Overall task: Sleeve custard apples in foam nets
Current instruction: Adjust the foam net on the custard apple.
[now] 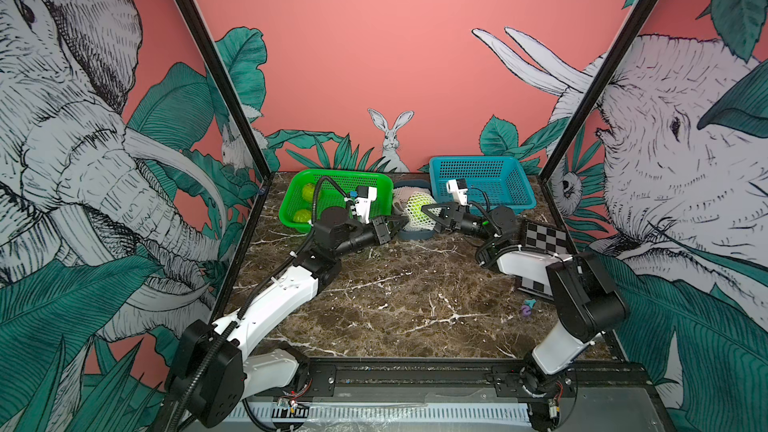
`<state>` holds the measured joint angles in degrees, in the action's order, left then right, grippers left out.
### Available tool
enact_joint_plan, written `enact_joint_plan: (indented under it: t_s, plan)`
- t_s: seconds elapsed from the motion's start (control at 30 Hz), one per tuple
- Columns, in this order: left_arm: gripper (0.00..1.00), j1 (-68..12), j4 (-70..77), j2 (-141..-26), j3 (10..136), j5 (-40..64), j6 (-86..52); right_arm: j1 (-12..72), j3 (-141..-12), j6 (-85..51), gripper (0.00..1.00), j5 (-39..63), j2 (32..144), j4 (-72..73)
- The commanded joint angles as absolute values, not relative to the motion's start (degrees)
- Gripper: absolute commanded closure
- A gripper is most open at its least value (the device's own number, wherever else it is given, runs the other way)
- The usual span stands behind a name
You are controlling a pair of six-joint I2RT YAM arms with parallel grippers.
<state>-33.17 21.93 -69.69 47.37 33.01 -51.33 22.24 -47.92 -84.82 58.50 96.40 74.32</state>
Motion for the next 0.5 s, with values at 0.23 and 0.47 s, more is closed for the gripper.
enact_joint_plan:
  t_s: [0.23, 0.47]
  plan:
    - [0.68, -34.0, 22.3, -71.8, 49.6, 33.9, -50.0, 22.4, -49.2, -87.0, 0.27, 57.2, 96.9, 78.9]
    - [0.58, -34.1, 22.0, -72.2, 49.0, 31.7, -49.9, 22.5, -49.4, -88.3, 0.27, 57.5, 97.5, 80.5]
